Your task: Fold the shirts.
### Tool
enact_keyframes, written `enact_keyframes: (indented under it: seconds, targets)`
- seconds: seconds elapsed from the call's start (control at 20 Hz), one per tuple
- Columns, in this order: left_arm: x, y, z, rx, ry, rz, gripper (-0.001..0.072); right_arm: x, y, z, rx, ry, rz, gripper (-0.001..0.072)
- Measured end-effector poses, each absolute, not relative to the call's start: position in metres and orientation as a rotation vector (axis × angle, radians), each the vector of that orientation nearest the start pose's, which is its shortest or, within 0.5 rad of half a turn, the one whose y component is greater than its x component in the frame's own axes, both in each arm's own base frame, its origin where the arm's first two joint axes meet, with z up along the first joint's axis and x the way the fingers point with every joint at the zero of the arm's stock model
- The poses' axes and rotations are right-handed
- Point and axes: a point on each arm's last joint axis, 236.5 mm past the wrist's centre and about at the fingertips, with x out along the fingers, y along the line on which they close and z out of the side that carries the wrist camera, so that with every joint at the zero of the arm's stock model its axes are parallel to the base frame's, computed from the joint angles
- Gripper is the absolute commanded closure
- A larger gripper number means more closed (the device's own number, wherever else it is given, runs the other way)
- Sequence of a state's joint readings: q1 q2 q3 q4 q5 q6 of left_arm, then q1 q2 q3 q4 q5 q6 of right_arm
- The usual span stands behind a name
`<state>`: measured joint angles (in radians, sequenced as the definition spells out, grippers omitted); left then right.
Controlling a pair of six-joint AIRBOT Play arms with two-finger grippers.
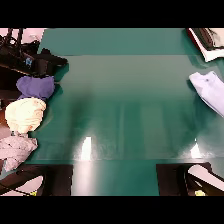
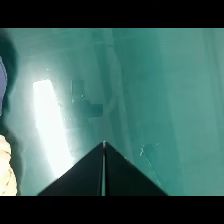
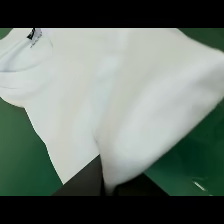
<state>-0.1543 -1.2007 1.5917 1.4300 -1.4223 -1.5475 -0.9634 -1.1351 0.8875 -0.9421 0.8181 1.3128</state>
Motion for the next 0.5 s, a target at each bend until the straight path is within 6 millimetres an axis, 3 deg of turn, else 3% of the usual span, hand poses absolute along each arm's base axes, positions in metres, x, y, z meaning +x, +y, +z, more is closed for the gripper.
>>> enact_keyframes:
  seconds: [0.2, 0.25, 0.3, 0.35, 0.5]
  targets:
    - [0.383, -0.093, 0.18, 0.008, 1.033, -0.27, 0.0685, 0.28, -0.266, 0.011, 0.866, 0.726, -0.613, 0.0696]
    - [0.383, -0.094, 0.18, 0.008, 1.035, -0.271, 0.0685, 0.275, -0.264, 0.008, 0.865, 0.745, -0.62, 0.0643]
    - [0.383, -0.094, 0.18, 0.008, 1.037, -0.272, 0.0685, 0.268, -0.262, 0.007, 0.86, 0.77, -0.626, 0.0316]
    - [0.382, -0.094, 0.179, 0.008, 1.038, -0.272, 0.0684, 0.261, -0.259, 0.005, 0.842, 0.804, -0.631, 0.0104]
    - [0.381, -0.094, 0.179, 0.009, 1.043, -0.273, 0.0685, 0.223, -0.256, 0.0, 0.73, 0.946, -0.683, 0.0101]
